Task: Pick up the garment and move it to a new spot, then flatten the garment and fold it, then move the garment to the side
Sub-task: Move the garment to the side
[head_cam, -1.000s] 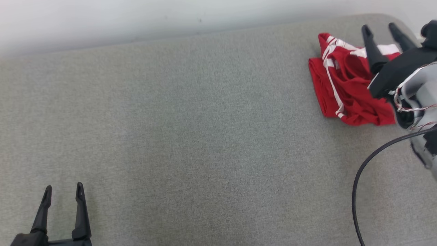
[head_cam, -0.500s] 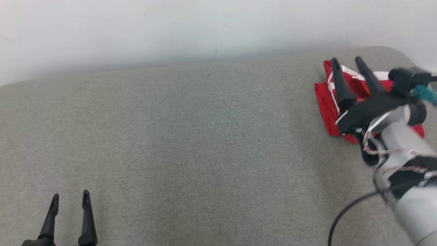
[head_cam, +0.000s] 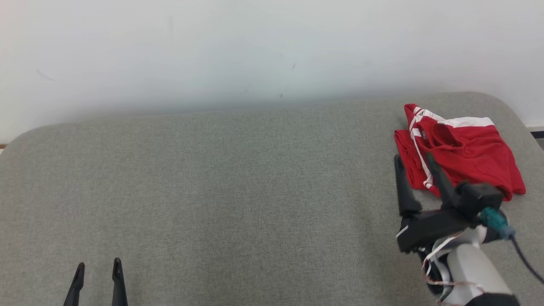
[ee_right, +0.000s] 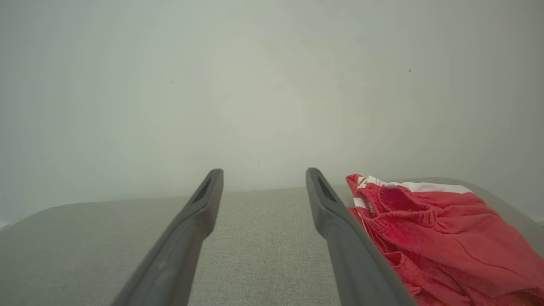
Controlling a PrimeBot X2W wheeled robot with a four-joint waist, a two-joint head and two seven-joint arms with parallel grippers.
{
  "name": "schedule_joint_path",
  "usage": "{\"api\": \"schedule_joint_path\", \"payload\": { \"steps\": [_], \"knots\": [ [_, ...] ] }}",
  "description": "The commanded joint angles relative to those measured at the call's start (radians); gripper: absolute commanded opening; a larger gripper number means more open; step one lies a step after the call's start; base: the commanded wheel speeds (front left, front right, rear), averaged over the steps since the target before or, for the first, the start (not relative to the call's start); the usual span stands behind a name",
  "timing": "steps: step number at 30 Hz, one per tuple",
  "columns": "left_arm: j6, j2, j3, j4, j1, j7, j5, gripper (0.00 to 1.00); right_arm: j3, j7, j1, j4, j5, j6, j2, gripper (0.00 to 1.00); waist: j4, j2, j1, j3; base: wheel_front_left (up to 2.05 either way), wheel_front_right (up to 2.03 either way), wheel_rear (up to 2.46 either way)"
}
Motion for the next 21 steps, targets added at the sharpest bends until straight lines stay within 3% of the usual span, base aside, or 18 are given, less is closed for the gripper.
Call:
{"api": "schedule_joint_path", "payload": {
  "steps": [1,9,21],
  "knots": [
    [0.0,-0.002,-0.001,0.007,0.015,-0.004,0.009,1.0,-0.01,-0.001,0.047,-0.02,-0.034,0.0,0.029,1.0,0.004,0.0,0.0002,-0.02,0.0,0.0,0.0],
    [-0.004,-0.013,-0.002,0.012,0.025,-0.003,0.016,1.0,-0.069,-0.001,0.209,-0.115,-0.128,0.0,0.096,1.0,0.009,0.0,0.0002,-0.047,0.0,0.0,0.0],
    [-0.006,-0.02,-0.021,0.036,0.035,-0.004,0.028,1.0,-0.084,0.014,0.349,-0.179,-0.207,0.0,0.13,1.0,0.02,0.0,0.0002,-0.068,0.0,0.0,0.0]
  ]
}}
